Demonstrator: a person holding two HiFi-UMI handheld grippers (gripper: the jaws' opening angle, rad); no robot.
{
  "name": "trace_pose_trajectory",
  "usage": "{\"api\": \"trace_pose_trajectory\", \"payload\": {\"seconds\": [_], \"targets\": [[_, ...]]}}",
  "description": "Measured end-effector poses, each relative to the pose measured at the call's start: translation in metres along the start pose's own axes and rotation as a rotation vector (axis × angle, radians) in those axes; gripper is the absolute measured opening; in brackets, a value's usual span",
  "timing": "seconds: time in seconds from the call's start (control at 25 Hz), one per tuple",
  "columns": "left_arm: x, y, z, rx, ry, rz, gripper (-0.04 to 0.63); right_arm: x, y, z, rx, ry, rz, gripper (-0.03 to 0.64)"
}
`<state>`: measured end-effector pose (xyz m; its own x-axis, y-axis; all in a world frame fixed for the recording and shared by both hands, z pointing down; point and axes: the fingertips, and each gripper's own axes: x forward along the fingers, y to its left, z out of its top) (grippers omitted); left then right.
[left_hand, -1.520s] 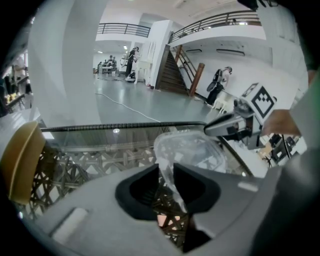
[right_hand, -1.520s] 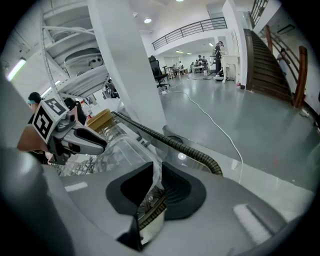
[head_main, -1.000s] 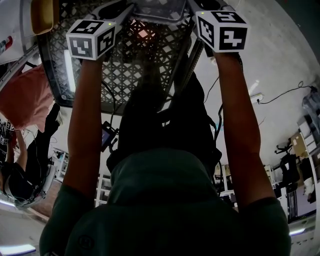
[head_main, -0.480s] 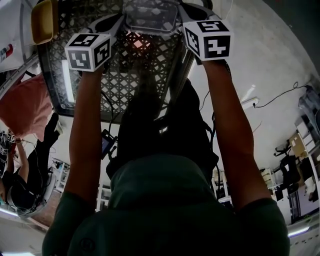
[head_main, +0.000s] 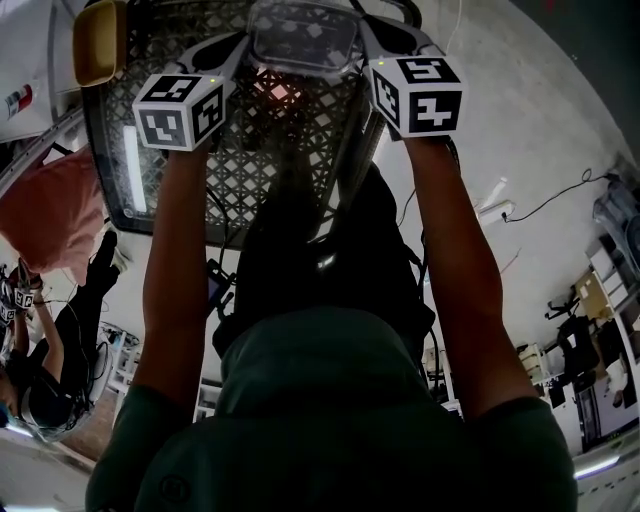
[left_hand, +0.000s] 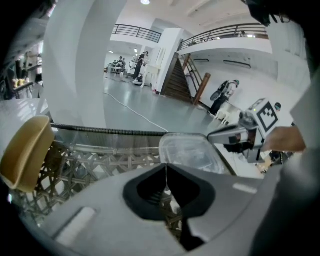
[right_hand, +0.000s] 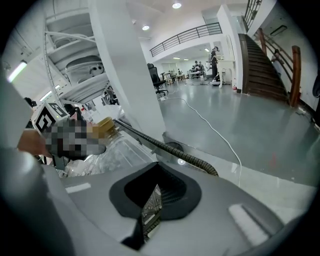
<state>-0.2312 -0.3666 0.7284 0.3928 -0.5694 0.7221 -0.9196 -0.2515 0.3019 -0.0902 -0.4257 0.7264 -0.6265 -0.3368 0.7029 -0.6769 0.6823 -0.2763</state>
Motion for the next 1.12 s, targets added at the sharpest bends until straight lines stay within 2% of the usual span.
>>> {"api": "trace_pose_trajectory", "payload": {"seconds": [0.48, 1.12], "targets": [[-0.045, -0.011, 0.04, 0.064, -0.078, 0.032, 0.006, -0.043, 0.022, 0.046, -0.035, -0.097, -0.023, 0.002], [-0.146, -0.045, 0.111, 0.179, -0.271, 0.07, 0.006, -0.139, 0.073, 0.131, -0.16, -0.294, -0.071, 0.002]]}}
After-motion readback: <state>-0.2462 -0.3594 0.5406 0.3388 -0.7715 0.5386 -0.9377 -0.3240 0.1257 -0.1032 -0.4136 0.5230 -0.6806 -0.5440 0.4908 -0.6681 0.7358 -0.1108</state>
